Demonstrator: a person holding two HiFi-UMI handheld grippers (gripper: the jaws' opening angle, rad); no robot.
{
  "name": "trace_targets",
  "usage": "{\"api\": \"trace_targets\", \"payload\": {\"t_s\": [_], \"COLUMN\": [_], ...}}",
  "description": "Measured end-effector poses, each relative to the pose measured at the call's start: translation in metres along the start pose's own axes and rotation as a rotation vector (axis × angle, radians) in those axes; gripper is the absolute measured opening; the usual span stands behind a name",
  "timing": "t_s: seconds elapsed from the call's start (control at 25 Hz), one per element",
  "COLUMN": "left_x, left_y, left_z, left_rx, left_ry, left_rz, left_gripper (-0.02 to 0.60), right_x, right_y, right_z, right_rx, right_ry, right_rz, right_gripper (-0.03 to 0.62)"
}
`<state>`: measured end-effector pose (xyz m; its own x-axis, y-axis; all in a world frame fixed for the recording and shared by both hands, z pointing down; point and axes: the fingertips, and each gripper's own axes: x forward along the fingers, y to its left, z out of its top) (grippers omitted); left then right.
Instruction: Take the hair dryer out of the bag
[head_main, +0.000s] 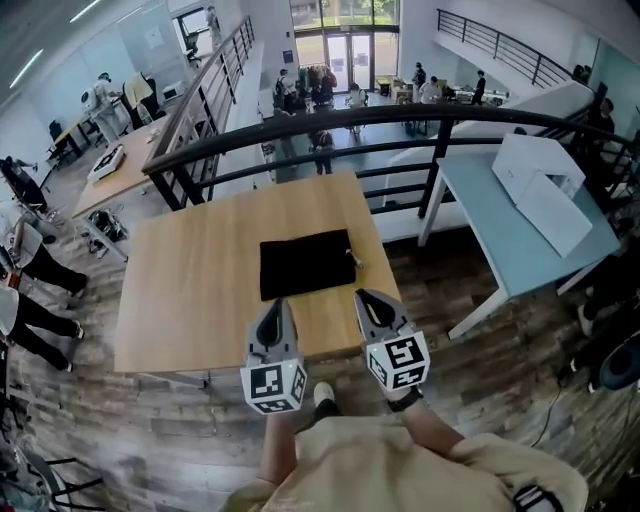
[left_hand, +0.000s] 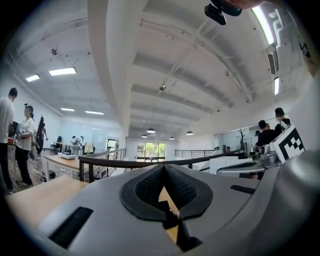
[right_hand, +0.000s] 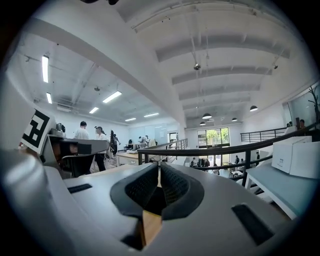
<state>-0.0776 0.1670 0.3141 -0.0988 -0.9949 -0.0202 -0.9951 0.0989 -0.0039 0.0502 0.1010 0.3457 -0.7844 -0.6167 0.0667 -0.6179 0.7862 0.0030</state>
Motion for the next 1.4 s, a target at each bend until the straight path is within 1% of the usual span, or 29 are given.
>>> {"api": "trace_targets", "payload": {"t_s": [0.12, 0.28, 0.48, 0.6, 0.76, 1.0, 1.24, 1.32, 1.4], "left_x": [0.034, 0.075, 0.108, 0.119, 0.137, 0.181, 0.224, 0.240, 0.254], "left_y": [0.024, 0.056, 0.093, 0.102, 0.099, 0.098, 0.086, 0.084, 0.081], "left_z": [-0.001, -0.011, -0.025, -0.040, -0.060, -0.099, -0.153, -0.172, -0.191], "left_rx": [-0.012, -0.035, -0.062, -0.082, -0.085, -0.035, 0.034, 0.051, 0.062], "left_ry": [-0.003, 0.011, 0.032, 0.068, 0.114, 0.219, 0.359, 0.408, 0.459], "left_rz": [-0.032, -0.075, -0.117, -0.146, -0.186, -0.213, -0.244, -0.246, -0.265], "left_gripper": [0.014, 0.014, 0.014, 0.014, 0.014, 0.014, 0.014, 0.015, 0.017], "right_x": [0.039, 0.084, 0.127, 0.141, 0.156, 0.183, 0.203, 0.209, 0.213], "right_y": [-0.006, -0.017, -0.018, -0.016, -0.021, -0.052, -0.087, -0.095, -0.101], "right_z": [0.003, -0.001, -0.006, -0.016, -0.026, -0.053, -0.088, -0.101, -0.112], "right_rx": [-0.005, 0.003, 0.019, 0.044, 0.059, 0.103, 0.161, 0.176, 0.193], "right_ry": [0.007, 0.036, 0.058, 0.088, 0.108, 0.145, 0.191, 0.212, 0.233], "right_rz": [-0.018, -0.064, -0.109, -0.119, -0.119, -0.138, -0.145, -0.138, -0.131], "right_gripper": [0.020, 0.020, 0.020, 0.020, 0.020, 0.020, 0.020, 0.020, 0.020]}}
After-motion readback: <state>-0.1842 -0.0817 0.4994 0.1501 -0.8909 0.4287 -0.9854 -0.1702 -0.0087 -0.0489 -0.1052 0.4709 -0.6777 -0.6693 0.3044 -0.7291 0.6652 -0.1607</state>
